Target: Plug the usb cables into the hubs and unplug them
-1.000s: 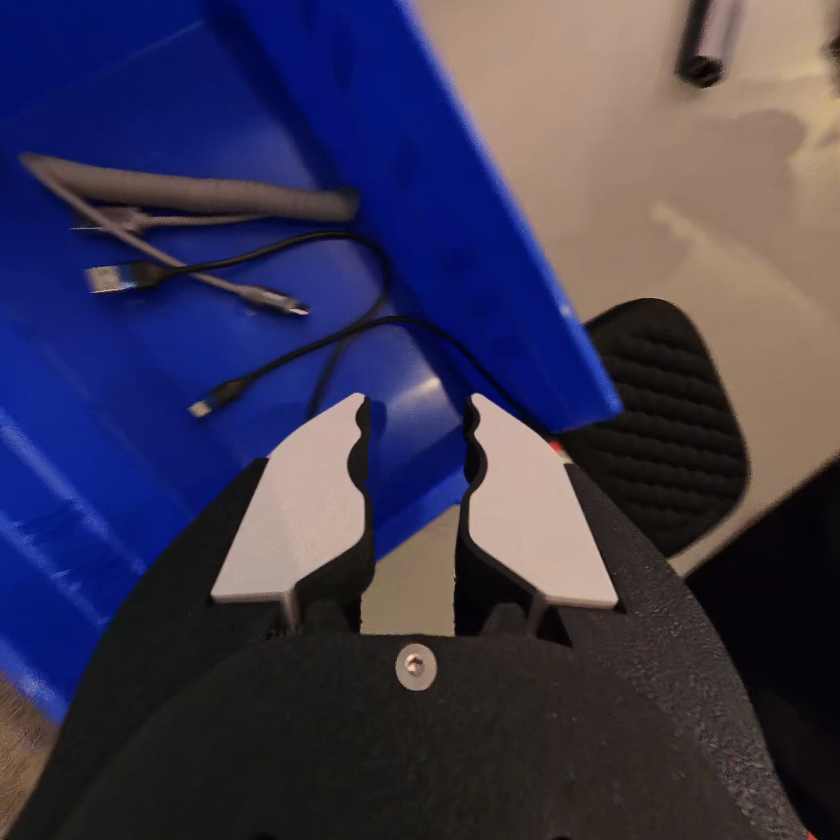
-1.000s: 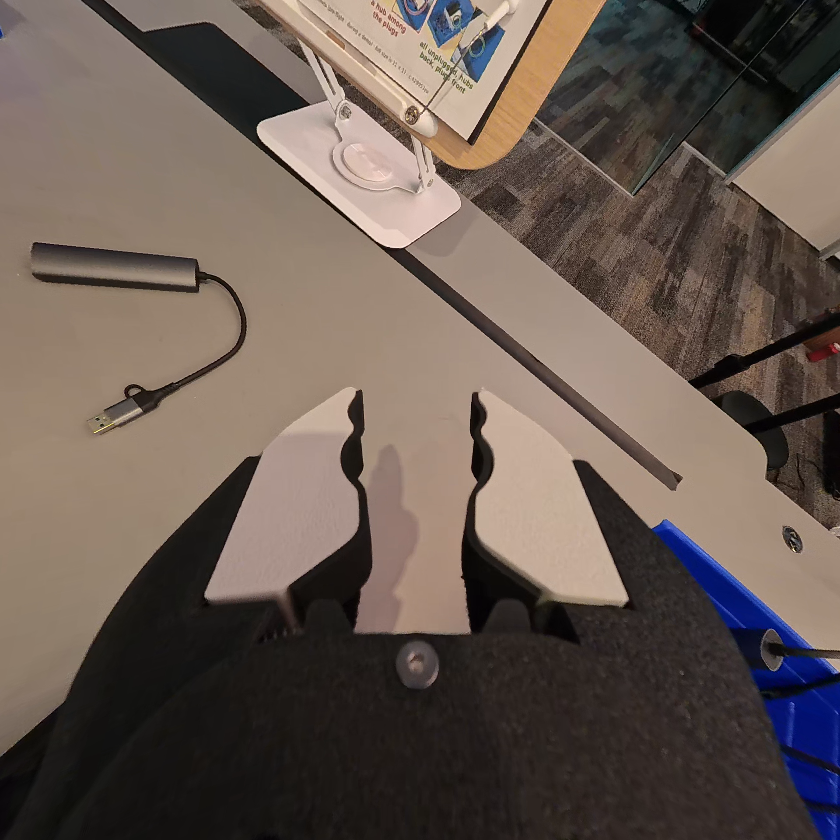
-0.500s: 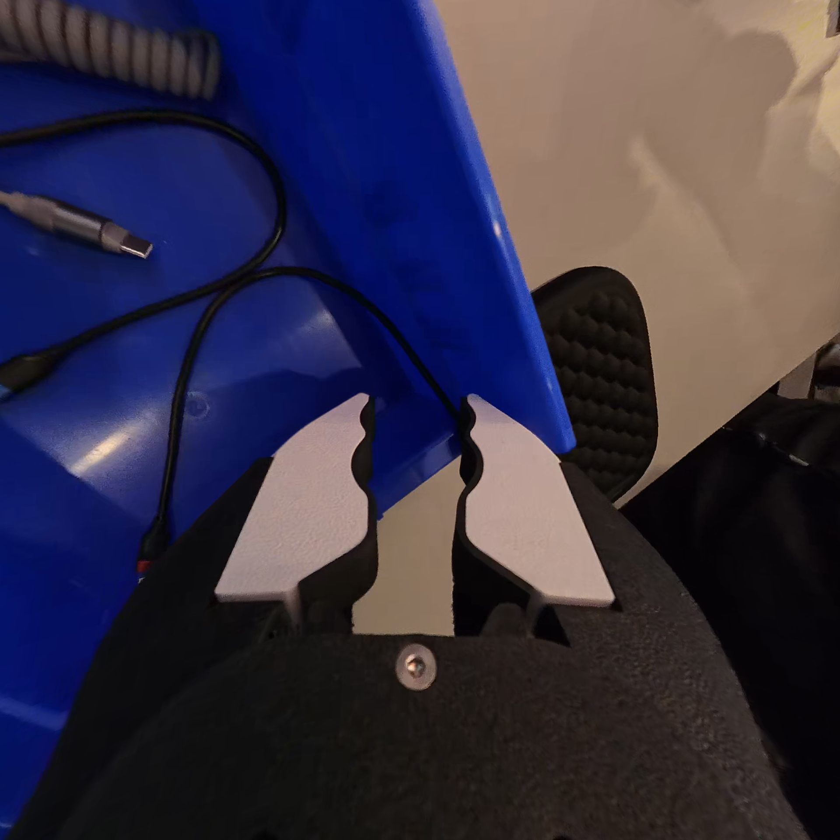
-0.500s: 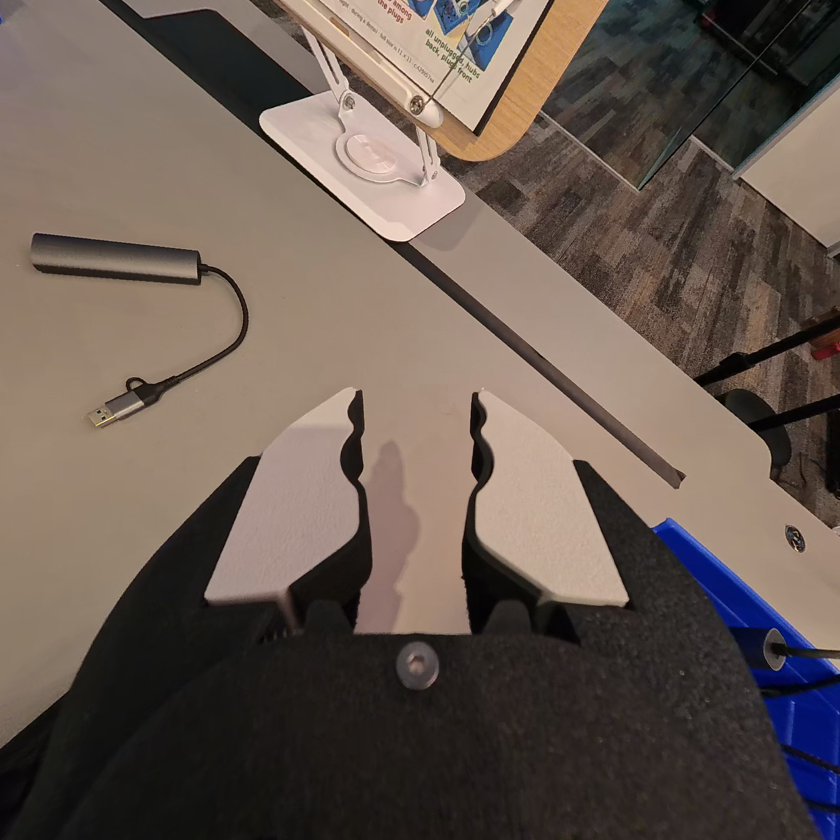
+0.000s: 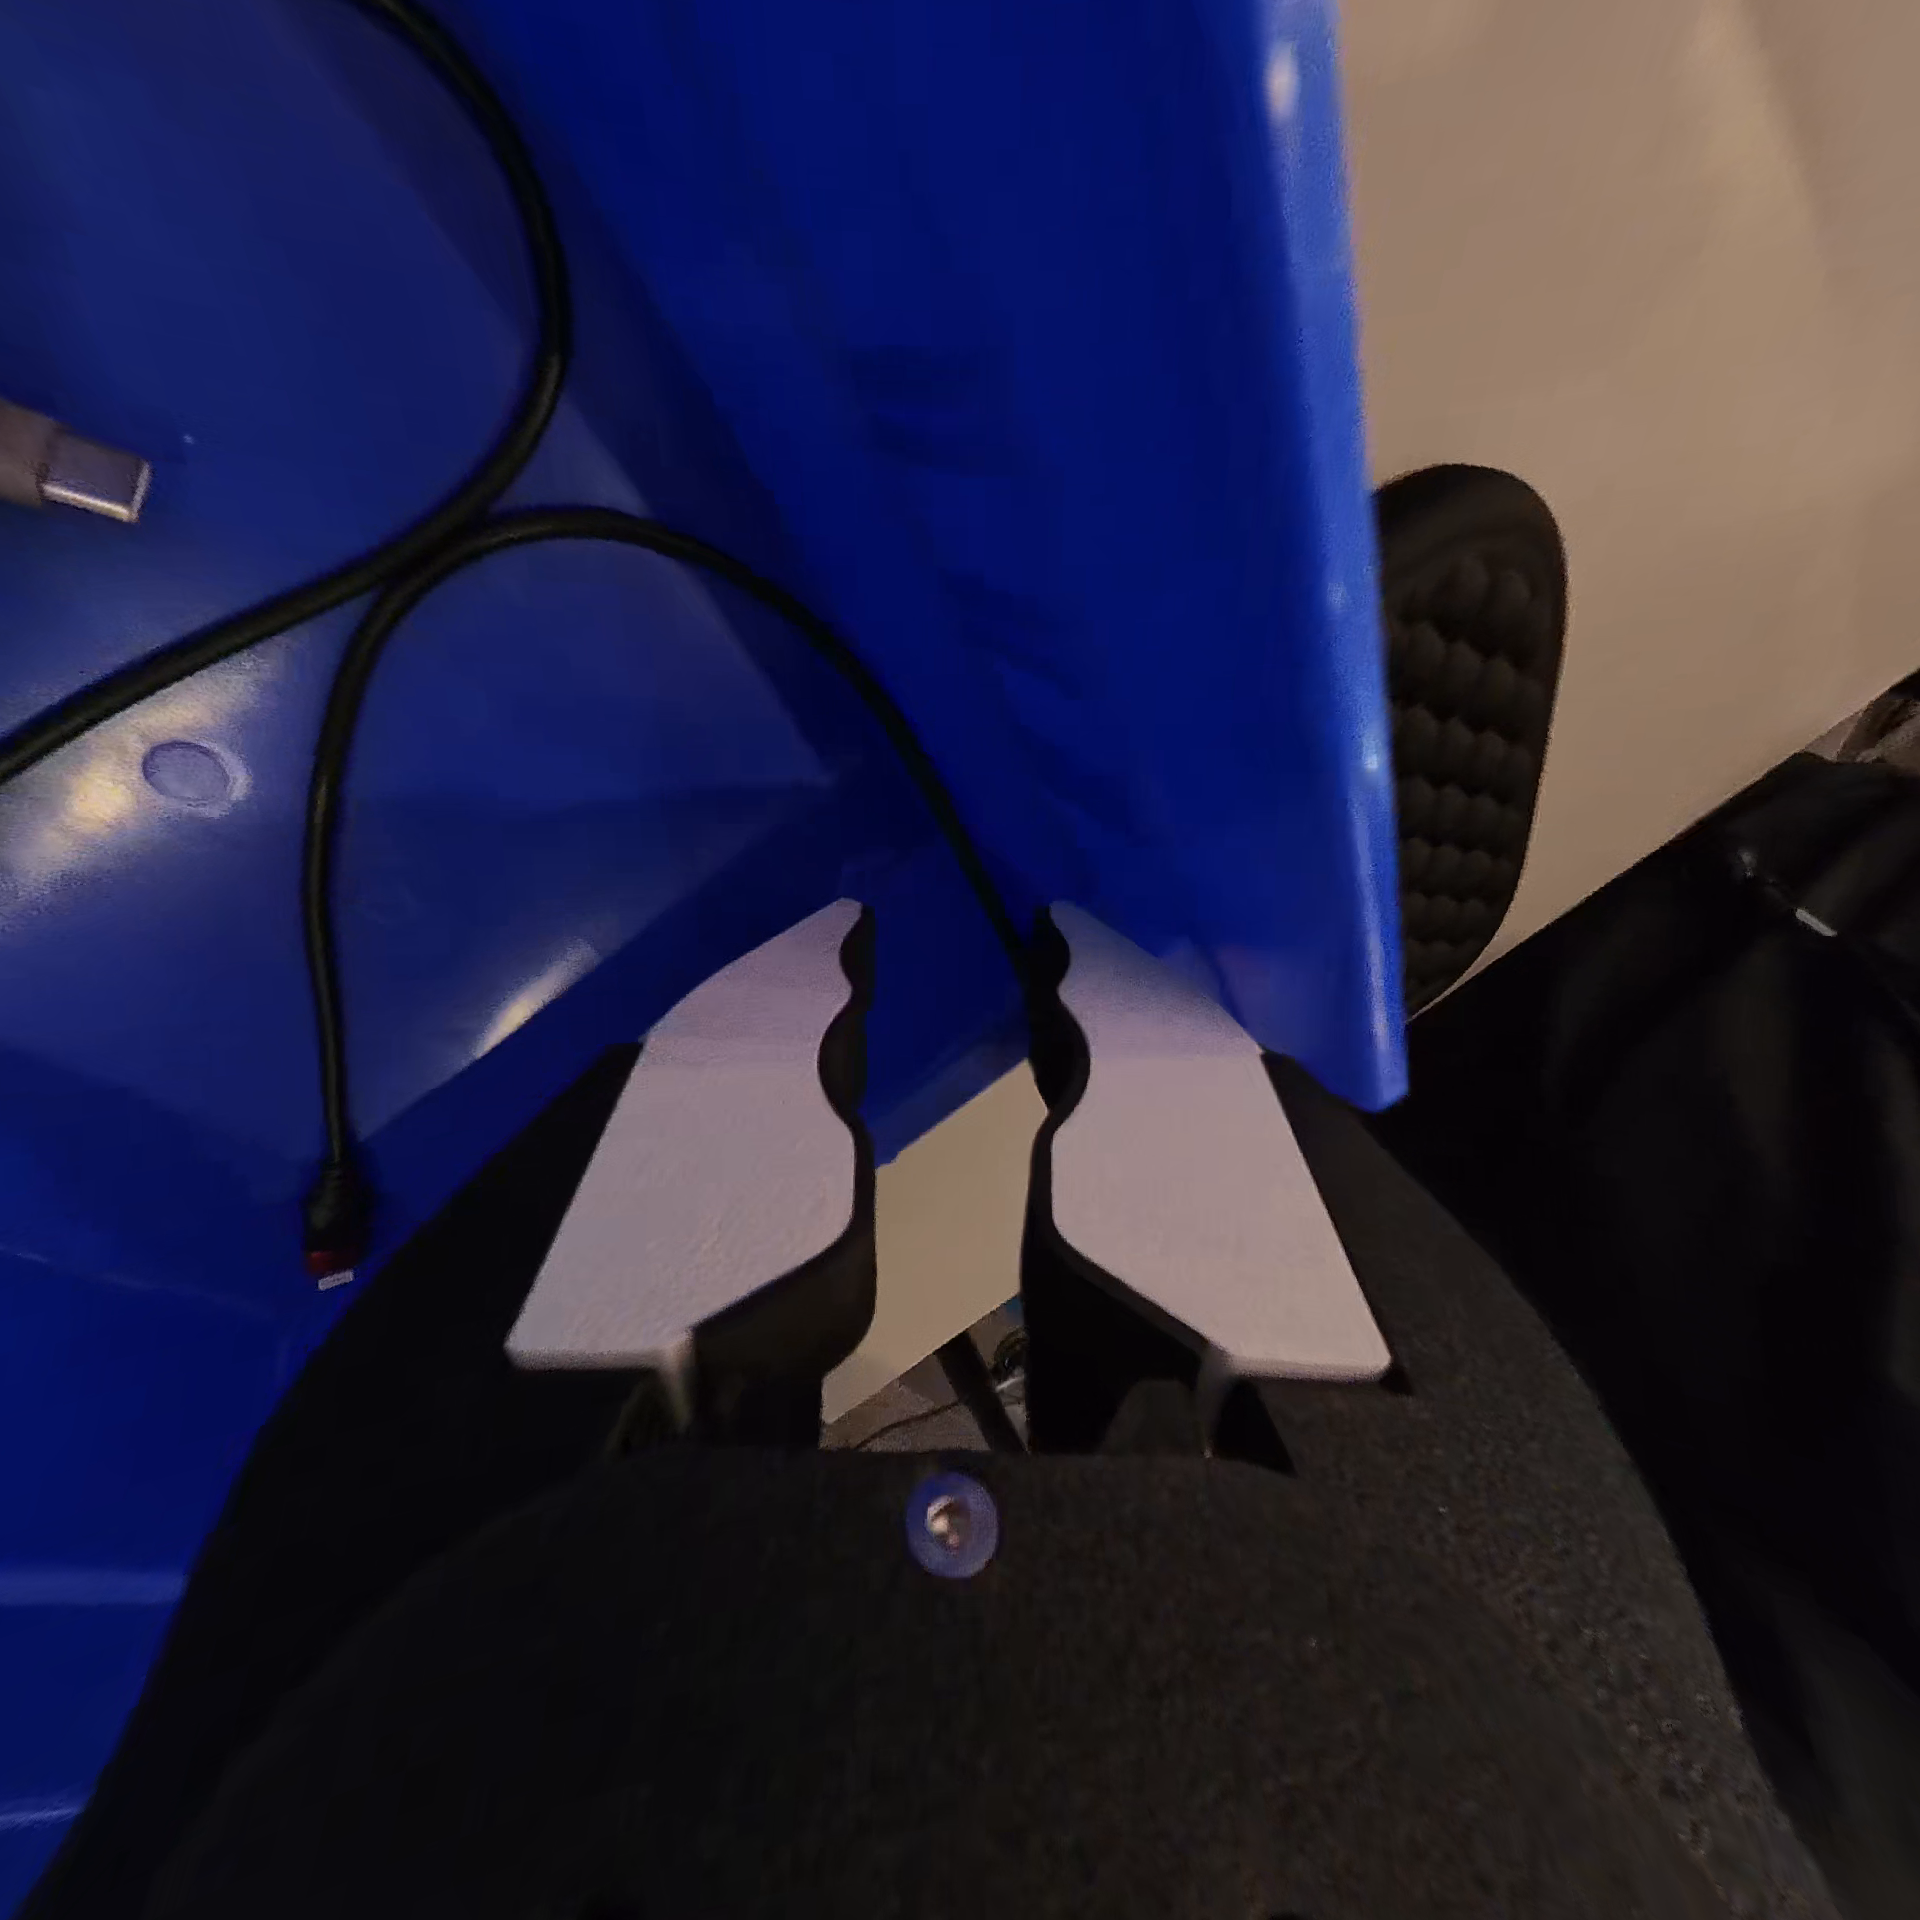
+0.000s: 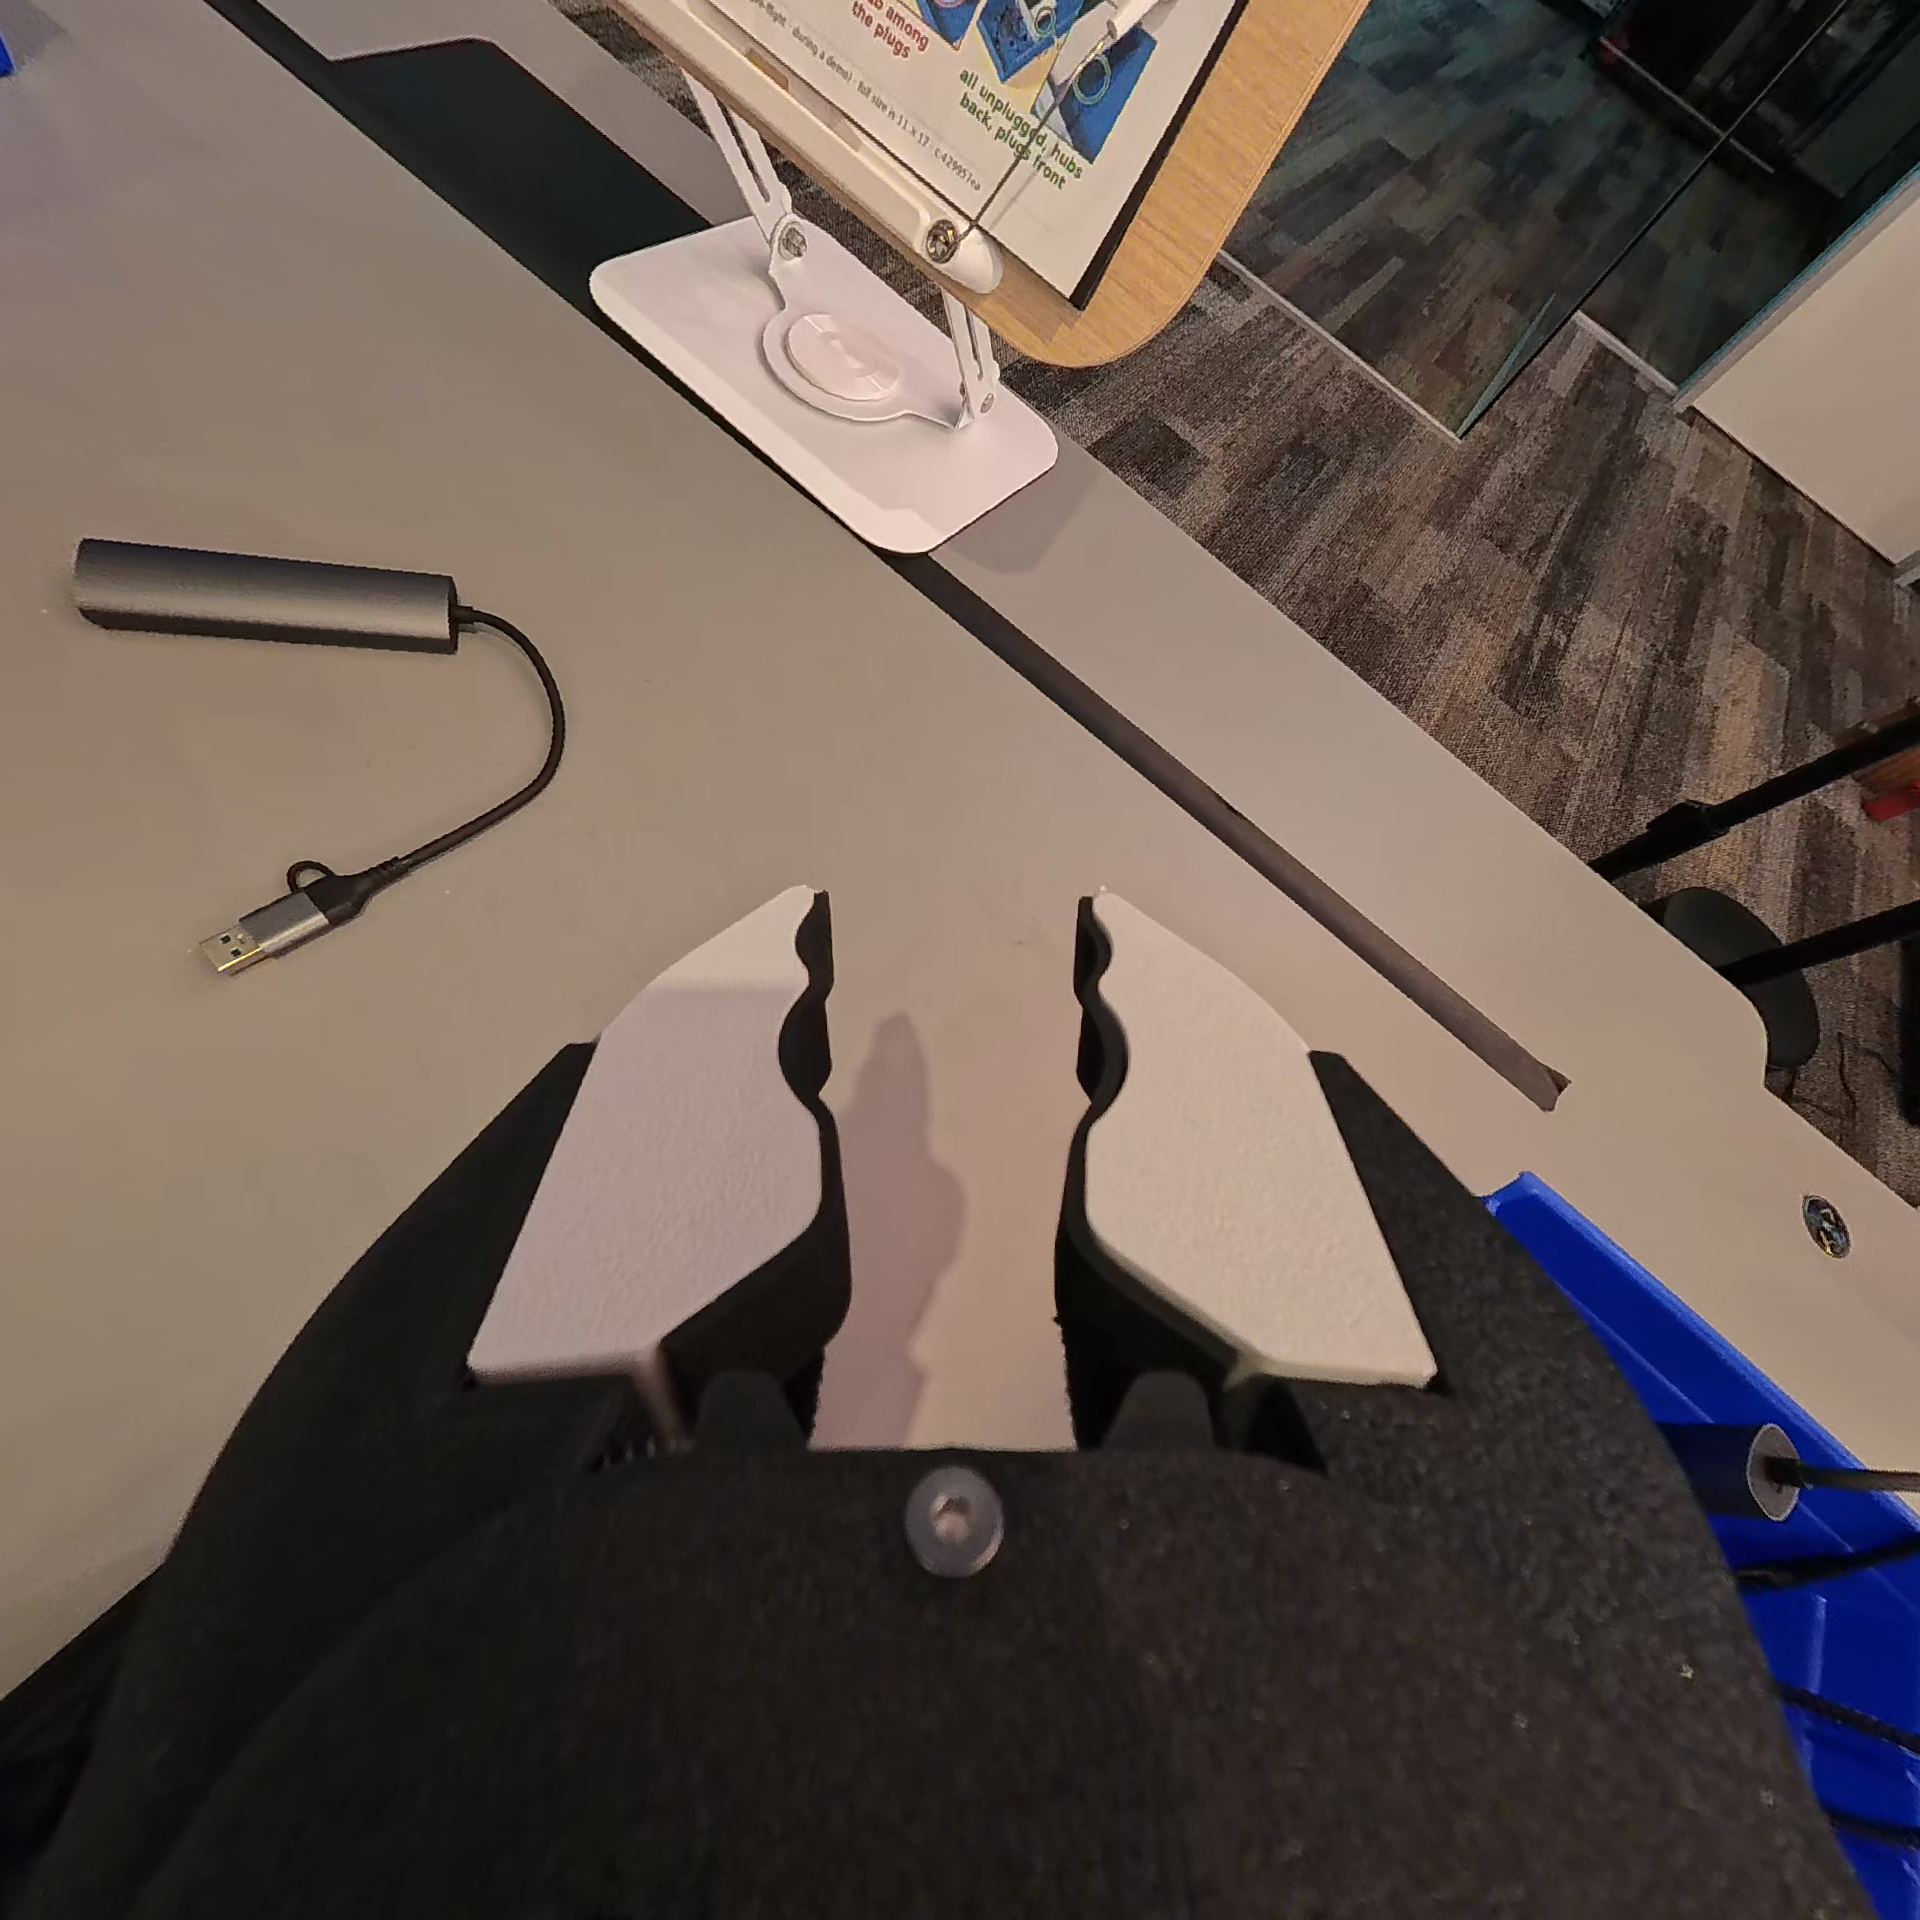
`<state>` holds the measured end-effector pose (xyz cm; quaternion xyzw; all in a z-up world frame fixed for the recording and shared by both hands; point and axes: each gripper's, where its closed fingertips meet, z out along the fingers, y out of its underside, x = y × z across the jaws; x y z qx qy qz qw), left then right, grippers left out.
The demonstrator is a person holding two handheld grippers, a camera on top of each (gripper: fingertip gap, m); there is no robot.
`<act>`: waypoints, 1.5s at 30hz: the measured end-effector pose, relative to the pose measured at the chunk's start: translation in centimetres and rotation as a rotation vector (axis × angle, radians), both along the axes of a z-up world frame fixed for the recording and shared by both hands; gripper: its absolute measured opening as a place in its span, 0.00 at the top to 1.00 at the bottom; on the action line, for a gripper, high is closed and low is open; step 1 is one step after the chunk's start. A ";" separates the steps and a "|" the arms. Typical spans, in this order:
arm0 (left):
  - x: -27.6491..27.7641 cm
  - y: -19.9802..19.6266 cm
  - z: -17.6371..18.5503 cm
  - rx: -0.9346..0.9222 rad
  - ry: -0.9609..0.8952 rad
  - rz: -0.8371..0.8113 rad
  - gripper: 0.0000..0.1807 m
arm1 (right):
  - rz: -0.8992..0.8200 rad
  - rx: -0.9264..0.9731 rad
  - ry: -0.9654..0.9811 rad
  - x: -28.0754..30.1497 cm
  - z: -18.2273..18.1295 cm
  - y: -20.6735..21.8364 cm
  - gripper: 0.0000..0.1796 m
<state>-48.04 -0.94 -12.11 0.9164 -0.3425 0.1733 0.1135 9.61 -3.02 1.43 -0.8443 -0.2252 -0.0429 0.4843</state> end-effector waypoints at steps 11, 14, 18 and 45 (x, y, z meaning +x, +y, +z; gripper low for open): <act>-0.5 2.0 -0.8 0.165 0.073 -0.083 0.99 | 0.001 -0.009 -0.001 0.1 -0.3 0.0 0.76; -0.6 2.9 0.5 0.224 0.053 -0.069 0.99 | 0.002 -0.014 -0.004 0.1 -0.4 0.1 0.76; -0.9 4.0 2.8 0.310 0.017 -0.045 0.99 | 0.003 -0.011 0.002 0.2 -0.4 0.0 0.76; 16.4 0.0 19.5 0.698 -0.385 -0.319 0.99 | 0.171 0.081 -0.027 -4.8 2.8 -0.4 0.76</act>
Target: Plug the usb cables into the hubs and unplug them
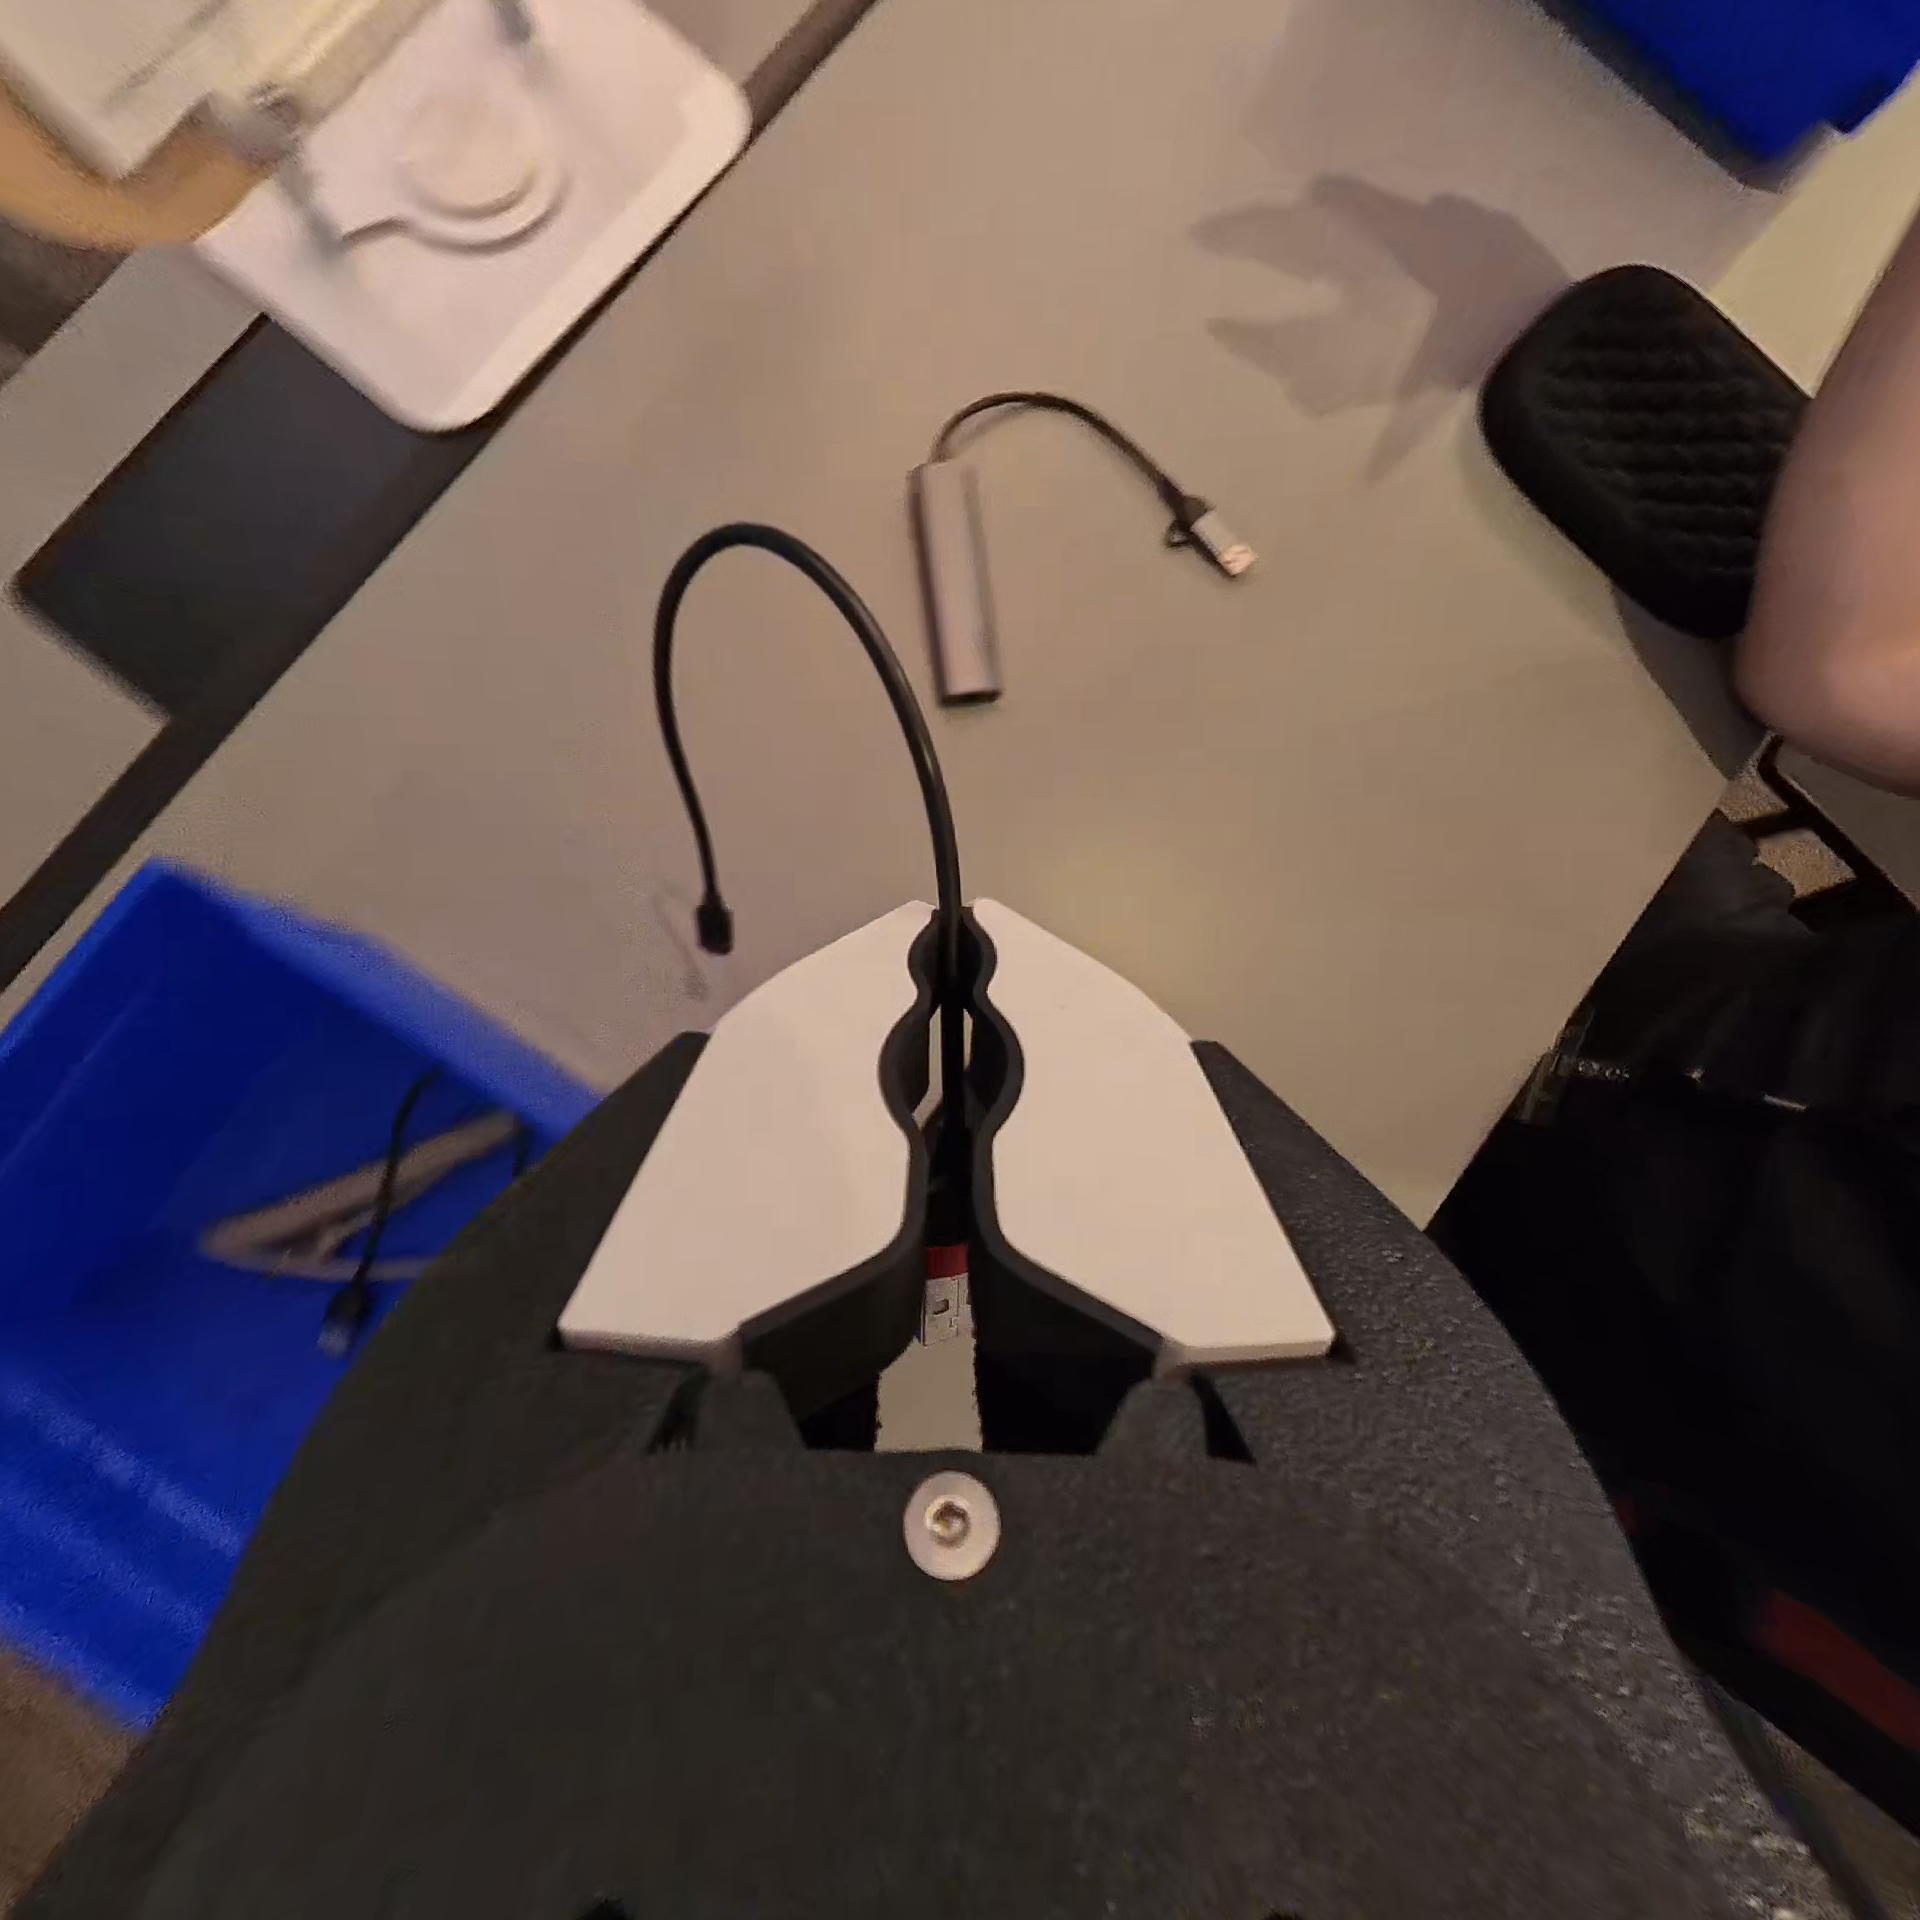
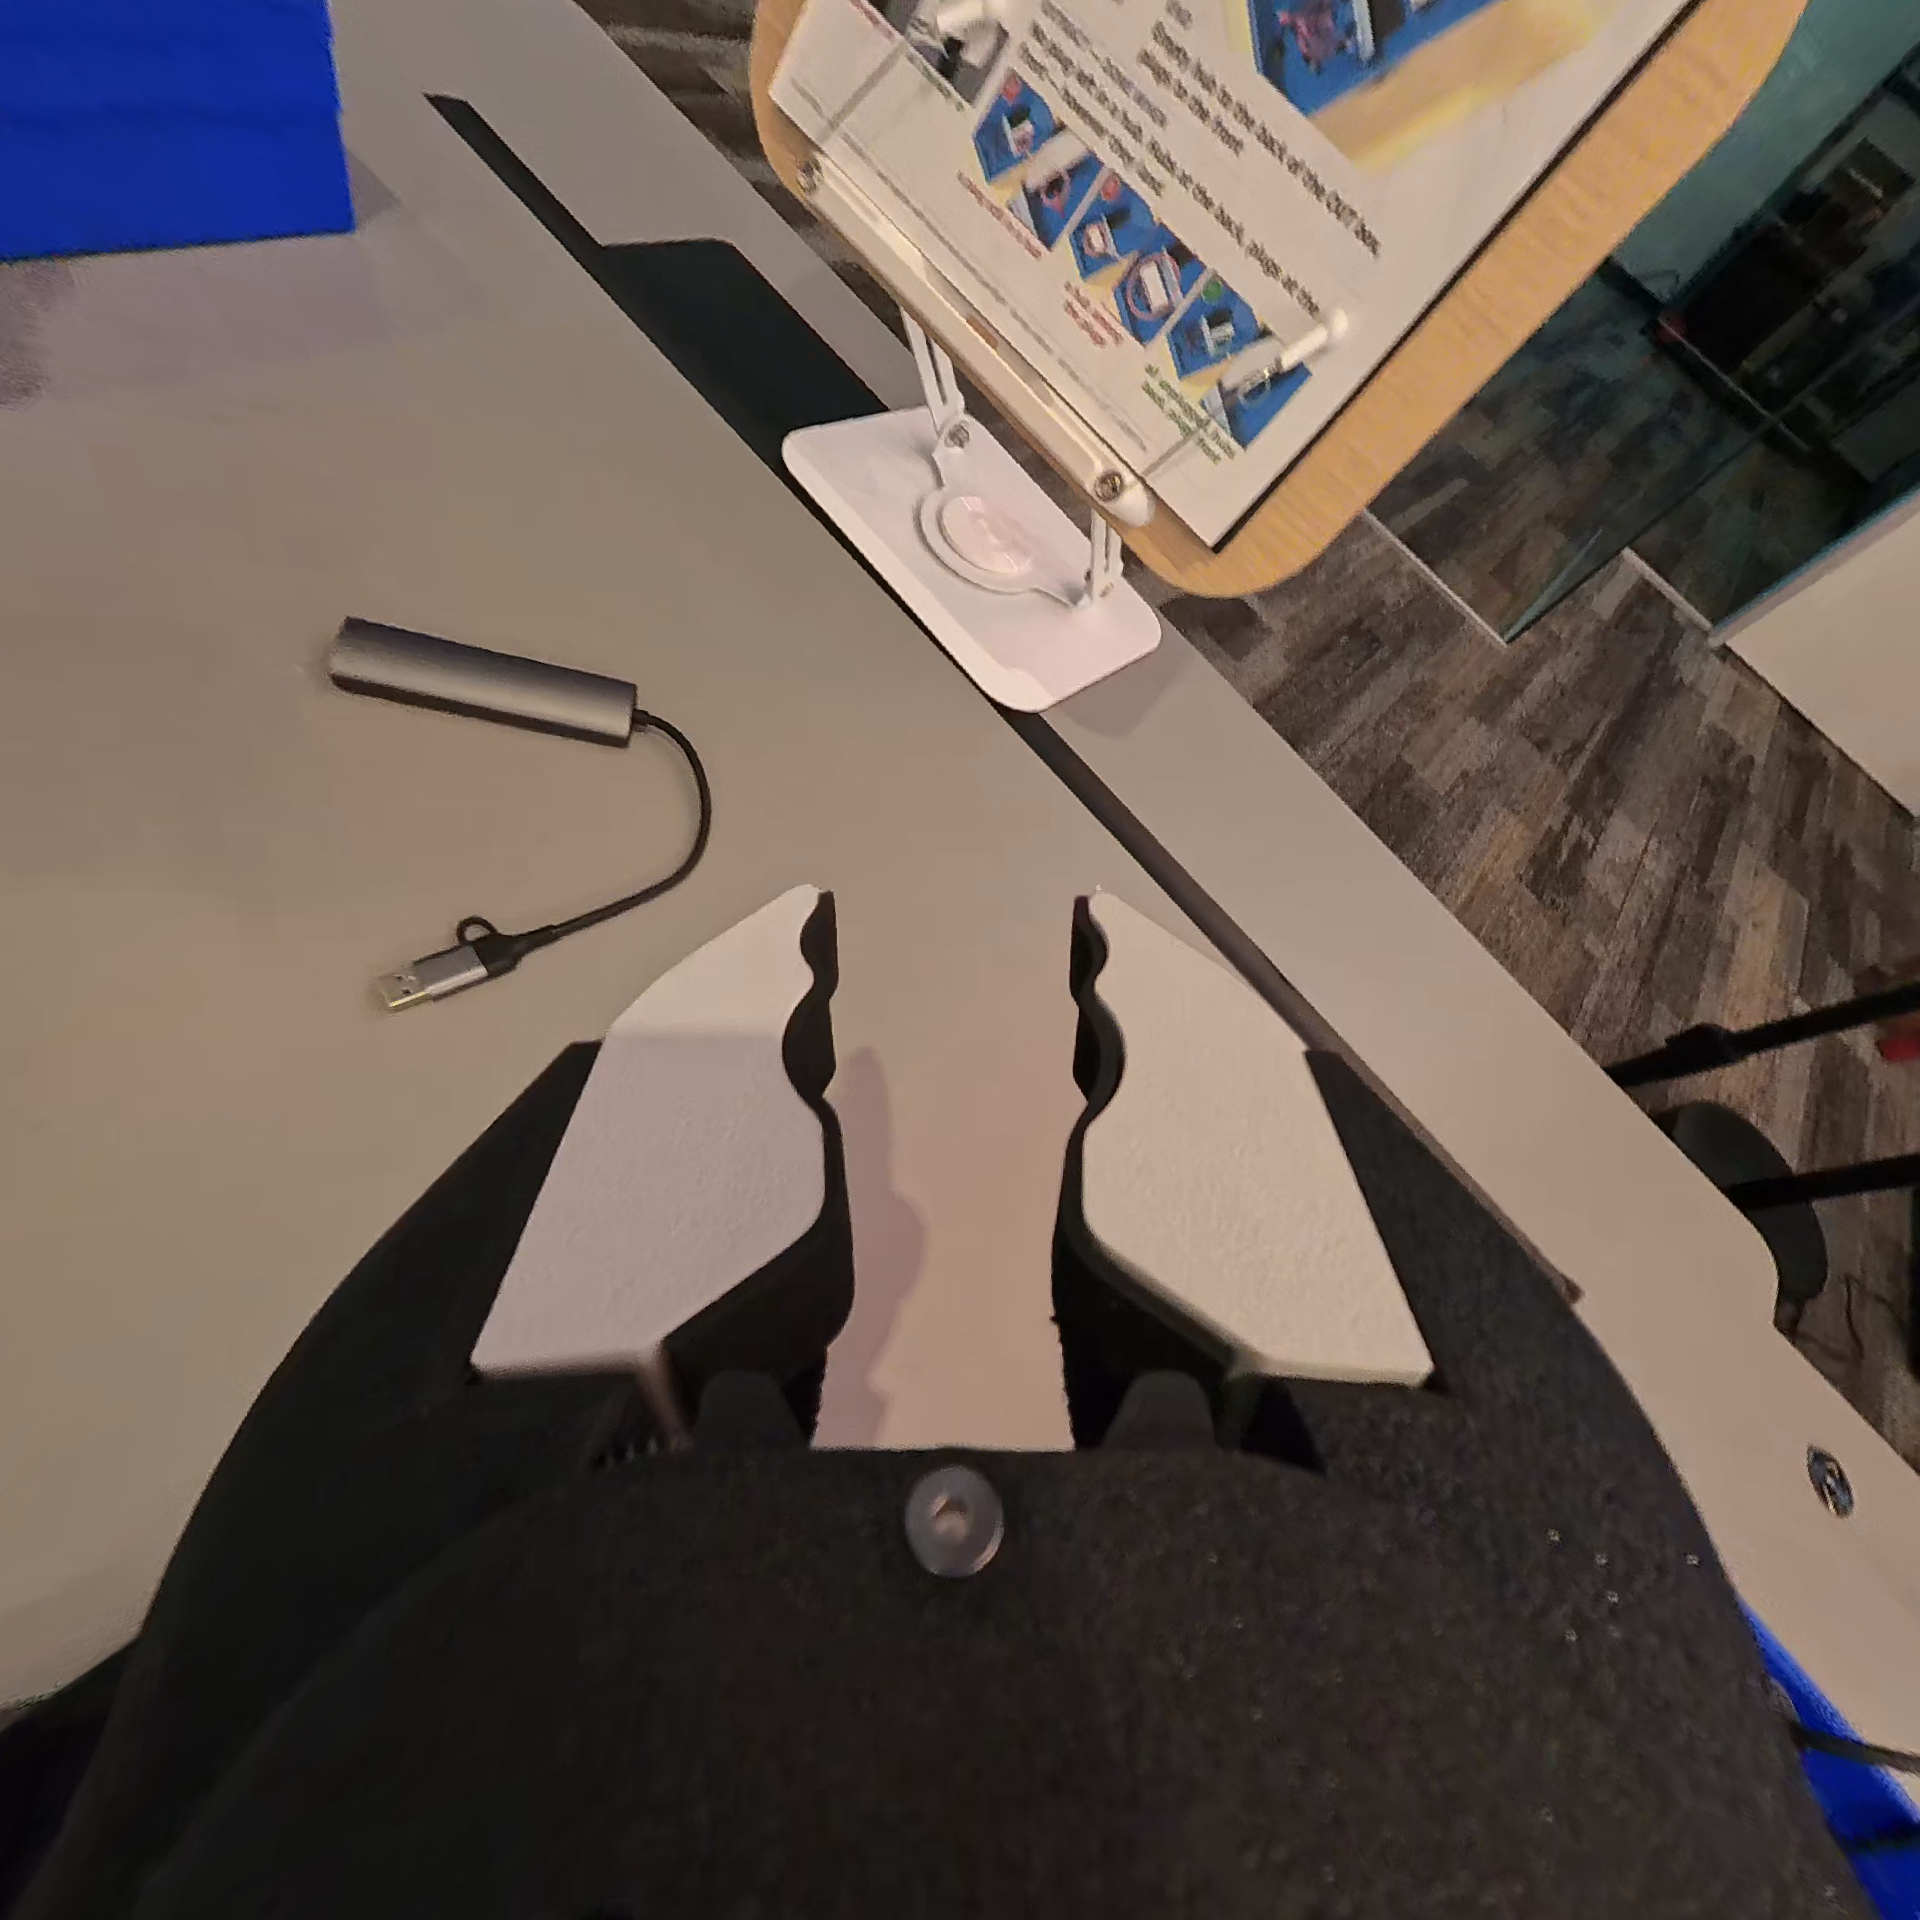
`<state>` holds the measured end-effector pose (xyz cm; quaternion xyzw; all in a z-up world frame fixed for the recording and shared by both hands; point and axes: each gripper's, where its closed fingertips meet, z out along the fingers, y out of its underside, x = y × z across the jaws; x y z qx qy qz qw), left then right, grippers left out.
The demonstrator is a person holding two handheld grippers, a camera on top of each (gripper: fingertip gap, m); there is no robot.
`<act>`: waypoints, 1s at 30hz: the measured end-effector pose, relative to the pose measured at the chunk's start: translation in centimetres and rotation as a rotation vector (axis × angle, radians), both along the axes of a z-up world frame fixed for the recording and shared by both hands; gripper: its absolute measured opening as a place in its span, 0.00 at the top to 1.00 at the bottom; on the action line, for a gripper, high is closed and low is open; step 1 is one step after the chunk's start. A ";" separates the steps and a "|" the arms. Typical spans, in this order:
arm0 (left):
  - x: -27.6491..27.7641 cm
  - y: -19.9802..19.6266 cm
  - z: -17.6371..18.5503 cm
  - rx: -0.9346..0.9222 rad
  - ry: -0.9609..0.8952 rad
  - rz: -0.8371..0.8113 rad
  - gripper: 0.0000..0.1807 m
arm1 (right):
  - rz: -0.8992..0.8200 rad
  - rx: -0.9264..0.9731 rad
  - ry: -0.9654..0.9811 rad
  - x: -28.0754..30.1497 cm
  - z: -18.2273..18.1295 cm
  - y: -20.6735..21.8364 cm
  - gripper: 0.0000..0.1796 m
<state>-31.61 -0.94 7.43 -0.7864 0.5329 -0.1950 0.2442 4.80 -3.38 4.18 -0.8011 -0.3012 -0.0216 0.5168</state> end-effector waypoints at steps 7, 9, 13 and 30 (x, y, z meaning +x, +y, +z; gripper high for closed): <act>11.1 -4.8 -7.2 -0.039 -0.011 -0.219 0.99 | 0.040 0.005 -0.016 -1.2 0.4 -0.5 0.76; 12.9 -5.6 -9.2 -0.024 0.013 -0.253 0.99 | 0.043 0.000 -0.026 -1.2 0.4 -0.6 0.76; 14.8 -7.2 -12.4 0.031 0.070 -0.306 0.99 | 0.050 -0.008 -0.029 -1.2 0.3 -0.9 0.76; 15.3 -9.6 -21.9 0.007 0.029 -0.263 0.88 | 0.121 -0.070 0.000 -2.5 -1.5 -0.1 0.76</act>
